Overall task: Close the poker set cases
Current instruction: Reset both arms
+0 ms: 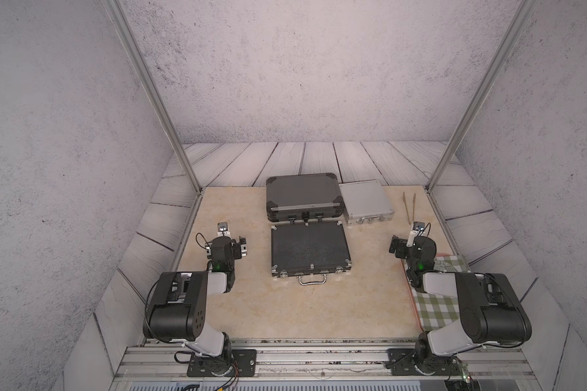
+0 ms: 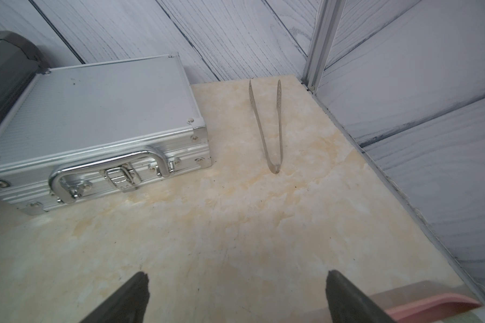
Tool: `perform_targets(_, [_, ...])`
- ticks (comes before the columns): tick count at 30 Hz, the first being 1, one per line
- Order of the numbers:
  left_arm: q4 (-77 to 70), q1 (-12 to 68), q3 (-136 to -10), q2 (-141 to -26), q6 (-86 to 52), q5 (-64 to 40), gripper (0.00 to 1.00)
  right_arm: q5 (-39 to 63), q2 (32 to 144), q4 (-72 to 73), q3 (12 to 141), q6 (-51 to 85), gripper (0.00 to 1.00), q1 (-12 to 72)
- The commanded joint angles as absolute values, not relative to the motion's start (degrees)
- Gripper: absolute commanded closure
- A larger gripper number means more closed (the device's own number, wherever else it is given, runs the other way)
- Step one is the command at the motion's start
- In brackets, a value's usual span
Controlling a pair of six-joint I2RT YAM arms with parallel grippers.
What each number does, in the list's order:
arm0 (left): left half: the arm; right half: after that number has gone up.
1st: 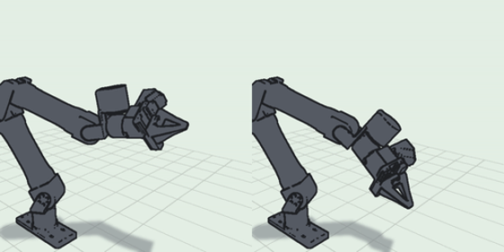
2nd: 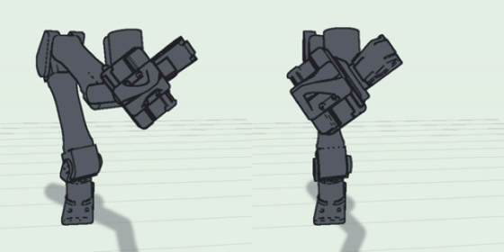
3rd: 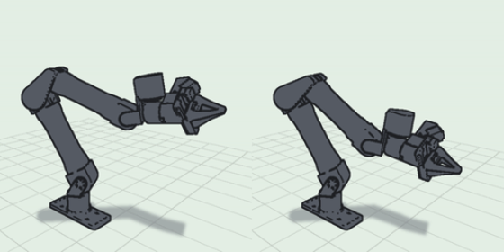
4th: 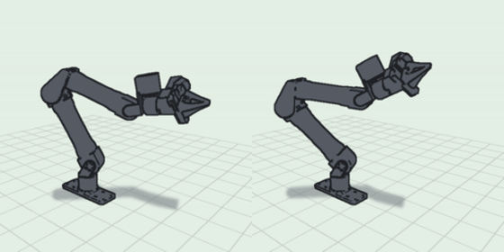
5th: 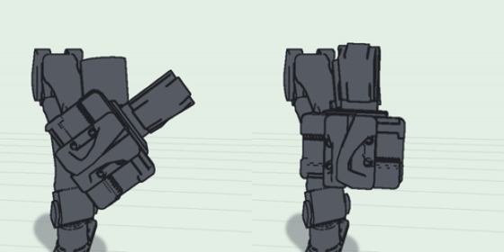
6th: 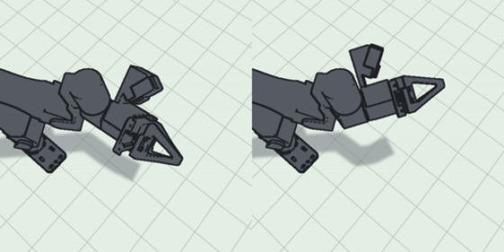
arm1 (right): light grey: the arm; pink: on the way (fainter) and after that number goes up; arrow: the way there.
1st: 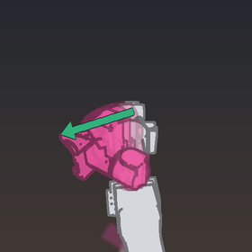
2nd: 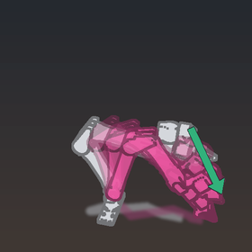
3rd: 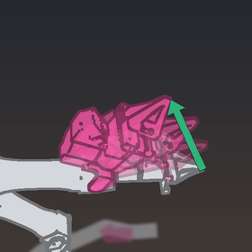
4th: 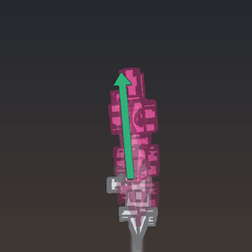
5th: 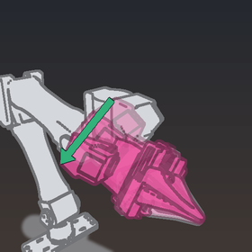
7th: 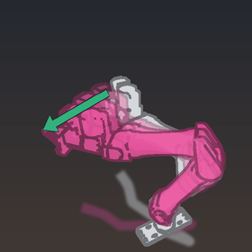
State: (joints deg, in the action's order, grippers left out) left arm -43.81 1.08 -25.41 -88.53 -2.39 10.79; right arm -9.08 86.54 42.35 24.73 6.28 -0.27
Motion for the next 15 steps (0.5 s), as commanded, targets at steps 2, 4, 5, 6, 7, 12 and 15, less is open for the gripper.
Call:
perform_targets(2, [-43.3,0.9,-26.5,-87.4,-2.7,10.4,0.0,-8.7,87.2,43.2,25.0,5.5,0.01,0.0])
perform_targets(4, [-43.4,0.9,-26.5,-87.5,-2.7,10.4,0.01,-8.7,87.2,43.2,25.0,5.5,0.01,0.0])
perform_targets(5, [-43.4,0.9,-26.5,-87.4,-2.7,10.5,0.01,-8.7,87.2,43.2,25.0,5.5,0.01,0.0])
perform_targets(6, [-43.5,0.9,-26.5,-87.5,-2.7,10.4,0.01,-8.7,87.2,43.2,25.0,5.5,0.01,0.0])
perform_targets(7, [-43.4,0.9,-26.5,-87.4,-2.7,10.4,0.01,-8.7,87.3,43.2,25.0,5.5,0.01,0.0])
perform_targets(12, [-43.5,0.9,-26.5,-87.4,-2.7,10.5,0.01,-10.0,87.7,41.7,26.1,4.5,0.01,1.1])
perform_targets(15, [-43.5,0.9,-26.5,-87.5,-2.7,10.4,0.01,-10.1,87.6,41.7,26.1,4.5,0.01,1.1])
